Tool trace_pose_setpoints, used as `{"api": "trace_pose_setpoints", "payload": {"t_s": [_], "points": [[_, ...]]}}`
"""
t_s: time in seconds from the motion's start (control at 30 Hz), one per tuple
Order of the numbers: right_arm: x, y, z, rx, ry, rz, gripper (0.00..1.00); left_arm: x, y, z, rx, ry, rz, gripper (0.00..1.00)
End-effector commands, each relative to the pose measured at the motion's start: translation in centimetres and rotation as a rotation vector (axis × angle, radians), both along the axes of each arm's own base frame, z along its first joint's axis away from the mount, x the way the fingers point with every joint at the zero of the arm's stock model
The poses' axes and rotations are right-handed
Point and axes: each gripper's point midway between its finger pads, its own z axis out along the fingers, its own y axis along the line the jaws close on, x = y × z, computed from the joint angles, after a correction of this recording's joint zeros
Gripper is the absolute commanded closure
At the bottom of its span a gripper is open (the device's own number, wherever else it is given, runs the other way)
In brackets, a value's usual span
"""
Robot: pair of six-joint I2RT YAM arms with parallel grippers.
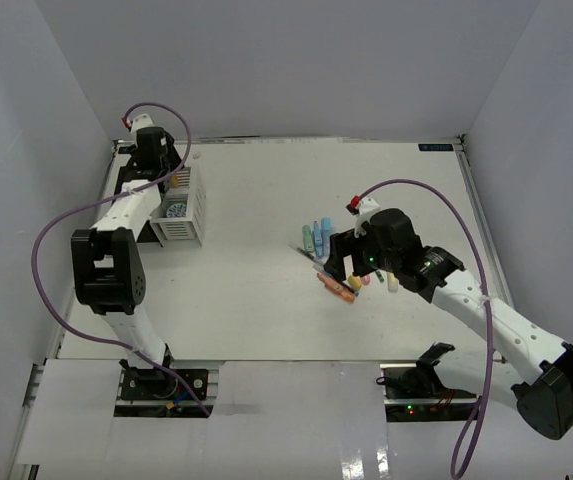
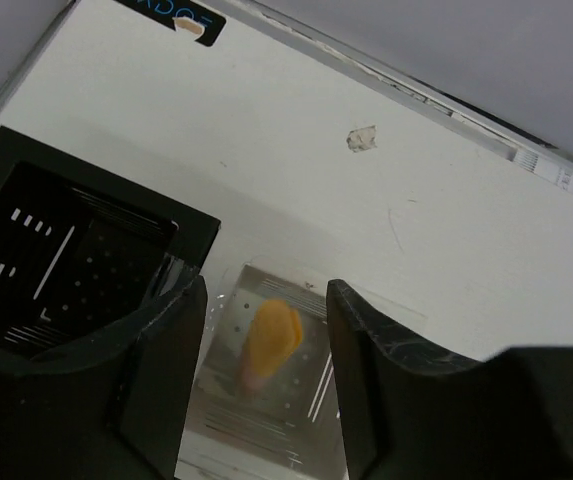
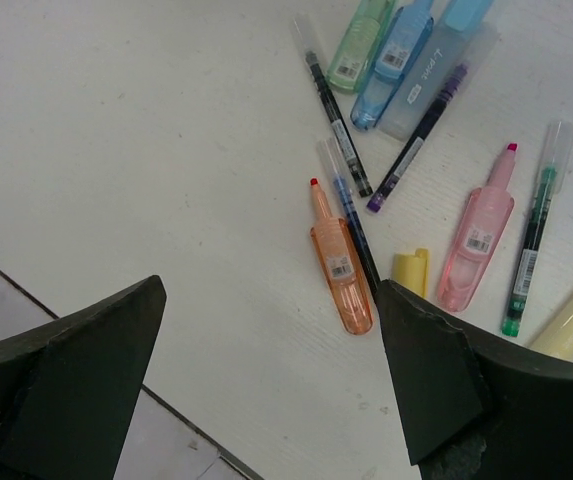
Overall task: Sort the stationery into containers
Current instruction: Place the pen in the storage box, then pick up the pen from the center of the board.
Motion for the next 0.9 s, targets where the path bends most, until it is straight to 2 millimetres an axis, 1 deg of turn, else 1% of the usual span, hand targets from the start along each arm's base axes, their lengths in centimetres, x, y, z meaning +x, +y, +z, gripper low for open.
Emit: {"api": "trace_pose_setpoints", "payload": {"t_s": [0.0, 0.03, 0.07, 0.1, 0.13, 0.17, 0.2, 0.23, 0.27, 0.3, 0.33, 0.37, 0.4, 0.43, 0.47, 0.5, 0.53, 0.57, 0.6, 0.67, 0.7, 0.8, 0.83, 0.87], "points": [[0.5, -0.5, -1.0, -0.026, 0.058, -0.074, 0.06, 0.3, 0.0, 5.8, -0.02, -0.138, -0.008, 0.24], [0.5, -0.5, -1.3, -0.035, 0.067, -0.076, 0.05, 0.3, -0.1, 6.3, -0.022, -0.145, -0.014, 0.2], [1.0, -0.9, -1.4, -0.05, 0.064, -0.112, 0.03, 0.2, -0.2, 6.9, -0.026, -0.151, -0.02, 0.15], [1.3, -0.8, -1.6, -0.055, 0.074, -0.119, 0.01, 0.0, -0.5, 7.3, -0.031, -0.145, -0.04, 0.12], [1.5, -0.9, -1.8, -0.062, 0.085, -0.129, 0.0, 0.0, -0.8, 8.6, -0.036, -0.16, -0.055, 0.08], [1.7, -0.9, -1.9, -0.065, 0.093, -0.143, 0.02, -0.3, -1.1, 9.7, -0.04, -0.17, -0.071, 0.02], [2.1, -0.7, -2.0, -0.071, 0.103, -0.146, 0.1, -0.9, -1.8, 9.7, -0.058, -0.14, -0.105, 0.02], [2.3, -0.7, -2.2, -0.078, 0.111, -0.154, 0.12, -1.2, -2.2, 10.3, -0.07, -0.134, -0.125, 0.02], [2.7, -0.7, -2.8, -0.096, 0.129, -0.167, 0.17, -1.7, -2.7, 12.0, -0.087, -0.158, -0.151, 0.02], [3.3, -0.4, -2.4, -0.089, 0.122, -0.173, 0.21, -2.6, -4.0, 11.9, -0.12, -0.126, -0.213, 0.02], [3.8, -0.3, -3.1, -0.109, 0.141, -0.184, 0.25, -3.7, -4.6, 12.8, -0.144, -0.13, -0.238, 0.02], [4.2, -0.2, -3.3, -0.114, 0.147, -0.191, 0.29, -4.6, -5.1, 12.8, -0.171, -0.115, -0.256, 0.02], [4.6, 0.0, -3.3, -0.116, 0.154, -0.201, 0.35, -5.8, -6.2, 12.3, -0.217, -0.082, -0.296, 0.02], [5.4, 0.2, -2.9, -0.111, 0.15, -0.212, 0.37, -6.9, -7.4, 12.1, -0.263, -0.066, -0.348, 0.02], [5.9, 0.5, -3.8, -0.13, 0.171, -0.217, 0.38, -8.0, -8.2, 11.9, -0.295, -0.056, -0.375, 0.02], [6.4, 0.6, -3.8, -0.133, 0.175, -0.222, 0.39, -10.0, -8.8, 10.7, -0.331, -0.031, -0.396, 0.02], [7.1, 0.9, -3.4, -0.129, 0.17, -0.237, 0.4, -11.3, -9.9, 10.1, -0.368, -0.012, -0.441, 0.02], [7.7, 0.8, -4.6, -0.16, 0.19, -0.252, 0.42, -12.5, -10.4, 9.5, -0.388, 0.005, -0.46, 0.02], [8.1, 0.9, -4.8, -0.165, 0.195, -0.261, 0.43, -14.5, -10.8, 8.0, -0.404, 0.037, -0.477, 0.02], [9.4, 1.2, -5.6, -0.185, 0.21, -0.278, 0.44, -16.4, -11.1, 6.8, -0.41, 0.066, -0.489, 0.02], [9.8, 1.4, -5.8, -0.189, 0.213, -0.281, 0.49, -17.8, -11.0, 5.7, -0.407, 0.09, -0.488, 0.02], [11.3, 1.8, -6.6, -0.199, 0.23, -0.307, 0.52, -19.4, -10.3, 4.3, -0.37, 0.129, -0.464, 0.02], [11.7, 1.7, -7.4, -0.209, 0.247, -0.318, 0.53, -20.0, -10.3, 4.0, -0.36, 0.134, -0.463, 0.02], [12.2, 2.0, -7.2, -0.204, 0.241, -0.322, 0.57, -20.3, -10.4, 3.8, -0.362, 0.139, -0.466, 0.02]]}}
